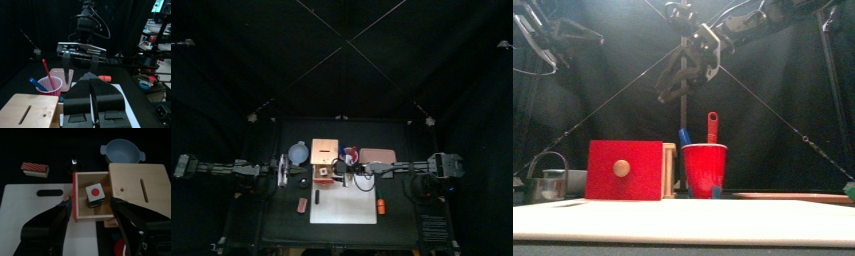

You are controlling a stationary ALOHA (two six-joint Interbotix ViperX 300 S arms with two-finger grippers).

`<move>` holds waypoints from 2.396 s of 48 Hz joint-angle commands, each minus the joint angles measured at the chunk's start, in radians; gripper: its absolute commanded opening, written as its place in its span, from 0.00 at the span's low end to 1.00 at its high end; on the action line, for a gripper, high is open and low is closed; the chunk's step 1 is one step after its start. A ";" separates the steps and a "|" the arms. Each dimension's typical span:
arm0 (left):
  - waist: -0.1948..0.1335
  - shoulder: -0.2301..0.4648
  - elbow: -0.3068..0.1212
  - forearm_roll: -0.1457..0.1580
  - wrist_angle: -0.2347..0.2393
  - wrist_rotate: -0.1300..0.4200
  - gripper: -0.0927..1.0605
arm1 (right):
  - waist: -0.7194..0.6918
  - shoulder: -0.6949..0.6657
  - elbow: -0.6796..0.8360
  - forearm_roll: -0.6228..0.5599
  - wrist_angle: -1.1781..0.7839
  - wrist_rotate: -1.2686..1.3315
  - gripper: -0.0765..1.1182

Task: Place sushi on board then cut the sushi with the knife then place the pieces on the plate
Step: Place the sushi on the board

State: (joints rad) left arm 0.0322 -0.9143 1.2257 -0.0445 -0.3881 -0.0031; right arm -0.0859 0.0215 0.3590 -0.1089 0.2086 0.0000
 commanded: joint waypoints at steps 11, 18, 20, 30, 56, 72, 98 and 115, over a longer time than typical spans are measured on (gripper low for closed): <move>0.002 0.003 0.014 -0.028 -0.014 -0.002 0.24 | -0.018 0.126 -0.196 -0.086 0.155 -0.009 0.84; 0.002 0.005 0.032 -0.034 -0.014 0.003 0.24 | -0.012 0.175 -0.250 -0.156 0.198 -0.011 0.84; 0.002 0.003 0.035 -0.034 -0.015 0.005 0.24 | -0.012 0.187 -0.264 -0.172 0.210 -0.011 0.84; 0.003 0.003 0.035 -0.032 -0.020 0.006 0.24 | -0.011 0.249 -0.341 -0.183 0.319 -0.063 0.83; 0.002 0.003 0.044 -0.034 -0.020 0.002 0.24 | -0.018 0.291 -0.399 0.046 0.367 -0.350 0.83; 0.002 0.003 0.049 -0.034 -0.020 0.000 0.24 | -0.031 0.307 -0.407 0.035 0.374 -0.353 0.83; 0.000 0.003 0.066 -0.043 -0.020 -0.002 0.24 | -0.029 0.356 -0.425 0.020 0.379 -0.350 0.82; -0.003 0.003 0.069 -0.043 -0.020 -0.002 0.24 | -0.035 0.356 -0.442 0.015 0.377 -0.334 0.60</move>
State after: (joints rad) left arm 0.0322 -0.9143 1.3085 -0.0874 -0.3988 -0.0031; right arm -0.1135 0.4080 -0.0537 -0.0920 0.5906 -0.3375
